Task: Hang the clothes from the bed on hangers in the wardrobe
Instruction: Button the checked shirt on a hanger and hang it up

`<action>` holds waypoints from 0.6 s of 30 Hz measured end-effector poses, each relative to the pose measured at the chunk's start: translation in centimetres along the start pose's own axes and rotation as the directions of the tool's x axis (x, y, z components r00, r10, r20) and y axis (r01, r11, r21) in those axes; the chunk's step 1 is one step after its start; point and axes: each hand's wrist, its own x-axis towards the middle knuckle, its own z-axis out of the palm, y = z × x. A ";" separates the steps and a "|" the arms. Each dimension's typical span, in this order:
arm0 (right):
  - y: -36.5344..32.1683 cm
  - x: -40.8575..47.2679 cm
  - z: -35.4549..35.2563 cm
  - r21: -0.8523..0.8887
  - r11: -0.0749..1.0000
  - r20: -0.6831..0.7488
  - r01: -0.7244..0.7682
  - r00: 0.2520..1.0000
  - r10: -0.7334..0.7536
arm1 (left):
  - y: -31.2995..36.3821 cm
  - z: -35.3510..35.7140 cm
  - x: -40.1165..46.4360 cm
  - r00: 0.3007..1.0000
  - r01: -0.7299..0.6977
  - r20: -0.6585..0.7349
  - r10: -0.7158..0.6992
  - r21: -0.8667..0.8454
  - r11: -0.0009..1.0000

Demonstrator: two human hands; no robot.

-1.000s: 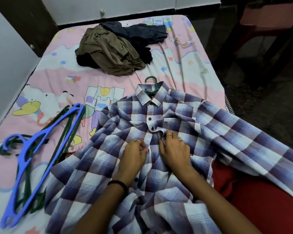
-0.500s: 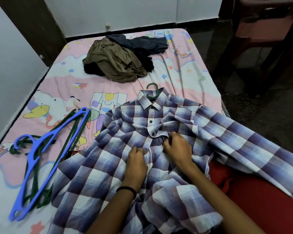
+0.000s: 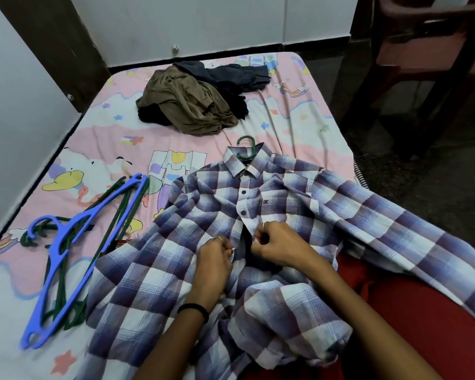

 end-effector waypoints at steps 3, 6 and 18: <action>-0.5 -0.6 0.6 -0.022 0.999 -0.025 0.044 0.999 -0.045 | 1.3 -1.5 -1.0 0.999 -0.043 -0.029 0.040 -0.113 0.993; -0.9 -1.2 1.0 0.005 0.997 -0.072 0.082 0.994 -0.081 | 2.8 -2.3 -1.7 0.998 -0.050 -0.037 0.042 -0.232 0.971; -0.8 -2.0 1.3 0.078 0.990 -0.392 0.116 0.917 -0.077 | 5.9 -2.5 -1.5 0.997 -0.071 -0.053 0.058 -0.298 0.952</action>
